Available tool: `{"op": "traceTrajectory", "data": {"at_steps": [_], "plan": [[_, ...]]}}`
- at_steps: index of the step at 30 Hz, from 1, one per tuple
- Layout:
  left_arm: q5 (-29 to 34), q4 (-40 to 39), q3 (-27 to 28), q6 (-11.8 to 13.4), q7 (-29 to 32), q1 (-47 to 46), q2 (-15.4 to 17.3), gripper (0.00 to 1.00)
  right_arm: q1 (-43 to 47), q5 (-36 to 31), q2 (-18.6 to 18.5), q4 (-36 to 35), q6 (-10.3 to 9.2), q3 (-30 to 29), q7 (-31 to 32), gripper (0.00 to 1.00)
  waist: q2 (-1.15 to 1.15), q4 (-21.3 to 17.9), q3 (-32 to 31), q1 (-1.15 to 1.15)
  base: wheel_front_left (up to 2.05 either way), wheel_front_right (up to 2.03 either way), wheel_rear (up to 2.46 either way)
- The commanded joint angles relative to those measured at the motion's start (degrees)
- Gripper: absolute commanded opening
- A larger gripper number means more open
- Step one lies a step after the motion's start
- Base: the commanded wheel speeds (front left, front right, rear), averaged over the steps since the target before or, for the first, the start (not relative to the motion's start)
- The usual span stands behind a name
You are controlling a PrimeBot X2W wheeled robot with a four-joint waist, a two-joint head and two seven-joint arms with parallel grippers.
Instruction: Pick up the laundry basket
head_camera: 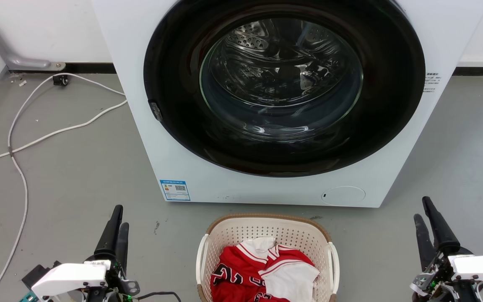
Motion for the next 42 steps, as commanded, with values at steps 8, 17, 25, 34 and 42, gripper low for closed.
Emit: {"op": "traceTrajectory", "data": {"at_steps": [8, 17, 25, 34, 42], "plan": [[9.5, -4.5, -0.8, 0.6, -2.5, -1.0, 0.2, 1.00, 0.0, -11.8, -0.1, -5.1, 0.01, -0.1, -2.6, 1.00, 0.00, 0.0, 0.2, 0.00, 0.00, 0.00, 0.00], [24.4, -8.3, -3.6, 2.7, -5.2, -0.6, 0.2, 1.00, 1.3, -29.8, -0.1, -9.7, 0.01, 2.3, -5.3, 1.00, 0.00, -0.1, 0.4, 0.00, 0.00, 0.00, 0.00], [33.8, -9.8, -5.6, 3.7, -7.0, -0.2, 0.2, 1.00, 2.3, -40.0, -0.1, -11.7, 0.01, 3.1, -7.1, 1.00, 0.00, -0.1, 0.5, 0.00, 0.00, 0.00, 0.00], [40.7, -11.0, -6.7, 4.5, -8.6, 0.4, 0.2, 1.00, 3.0, -47.2, -0.1, -13.0, 0.01, 2.5, -8.7, 1.00, 0.00, -0.1, 0.5, 0.00, 0.00, 0.00, 0.00], [47.3, -12.3, -7.5, 4.6, -10.3, 1.0, 0.2, 1.00, 3.9, -54.4, -0.1, -14.6, 0.01, 3.0, -10.4, 1.00, 0.00, -0.1, 0.6, 0.00, 0.00, 0.00, 0.00]]}}
